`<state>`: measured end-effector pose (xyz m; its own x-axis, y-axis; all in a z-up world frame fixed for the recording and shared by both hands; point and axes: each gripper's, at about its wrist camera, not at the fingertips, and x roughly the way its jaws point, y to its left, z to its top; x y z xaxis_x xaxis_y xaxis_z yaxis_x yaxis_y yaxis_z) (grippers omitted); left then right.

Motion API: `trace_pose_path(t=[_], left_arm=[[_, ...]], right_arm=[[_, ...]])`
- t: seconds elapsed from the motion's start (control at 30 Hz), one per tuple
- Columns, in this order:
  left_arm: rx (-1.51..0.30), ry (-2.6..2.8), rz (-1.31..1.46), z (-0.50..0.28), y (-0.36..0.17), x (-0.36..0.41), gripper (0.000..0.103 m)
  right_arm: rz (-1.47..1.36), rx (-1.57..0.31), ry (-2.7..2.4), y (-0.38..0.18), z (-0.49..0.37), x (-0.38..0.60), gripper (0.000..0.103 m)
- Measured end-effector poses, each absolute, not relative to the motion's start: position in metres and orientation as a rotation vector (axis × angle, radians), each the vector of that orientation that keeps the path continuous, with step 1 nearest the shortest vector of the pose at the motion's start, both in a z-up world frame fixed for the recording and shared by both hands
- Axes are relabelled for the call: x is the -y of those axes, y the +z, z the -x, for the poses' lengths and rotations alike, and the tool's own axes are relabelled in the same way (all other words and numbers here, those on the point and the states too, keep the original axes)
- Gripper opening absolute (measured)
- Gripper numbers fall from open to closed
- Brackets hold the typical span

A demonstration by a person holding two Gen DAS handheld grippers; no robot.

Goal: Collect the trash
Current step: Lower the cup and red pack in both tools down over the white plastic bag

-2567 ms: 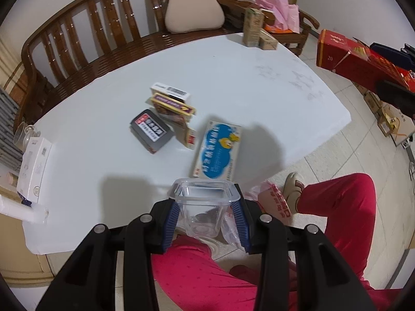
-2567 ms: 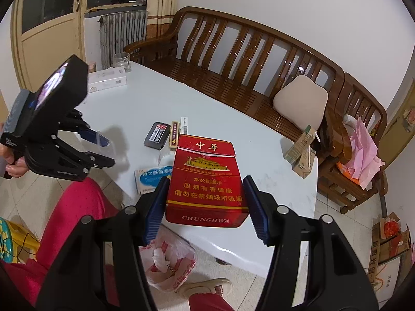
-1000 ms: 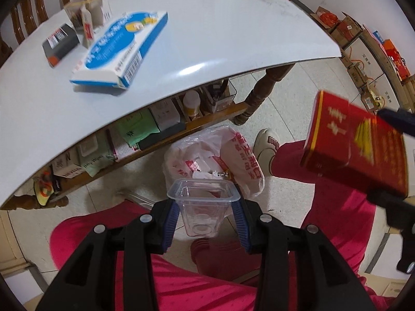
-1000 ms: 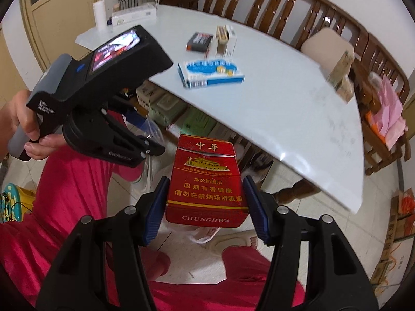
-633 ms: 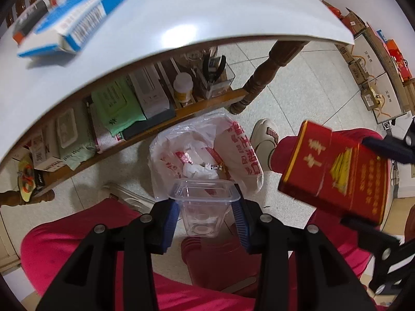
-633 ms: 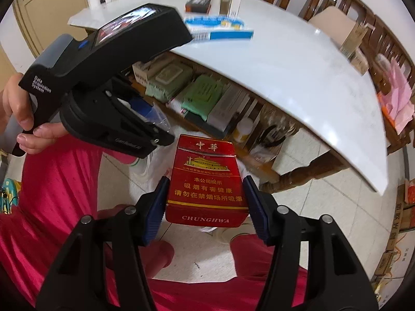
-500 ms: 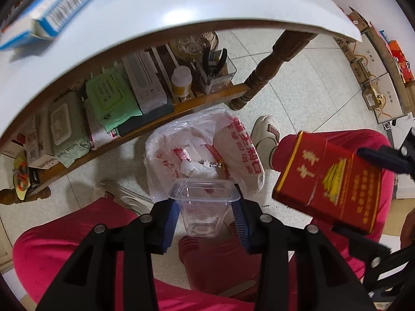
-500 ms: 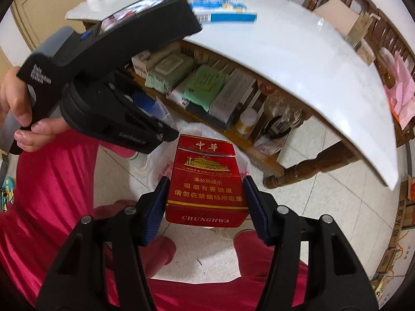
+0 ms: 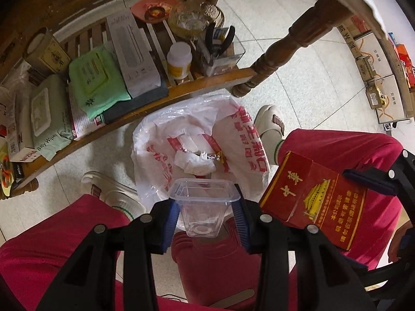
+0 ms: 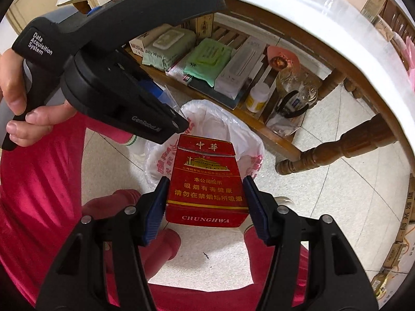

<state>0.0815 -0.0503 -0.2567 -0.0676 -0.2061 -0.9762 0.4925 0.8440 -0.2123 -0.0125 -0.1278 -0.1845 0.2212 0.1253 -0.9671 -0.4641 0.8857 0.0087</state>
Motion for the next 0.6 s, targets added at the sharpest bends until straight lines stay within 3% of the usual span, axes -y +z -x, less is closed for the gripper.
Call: trace_pose_path(t=[0.6], left_arm=[[-1.658, -0.535, -0.199, -0.103, -0.323, 0.058, 0.039]], right_arm=[[0.218, -1.388, 0.406, -0.247, -0.009, 0.129, 0.057]])
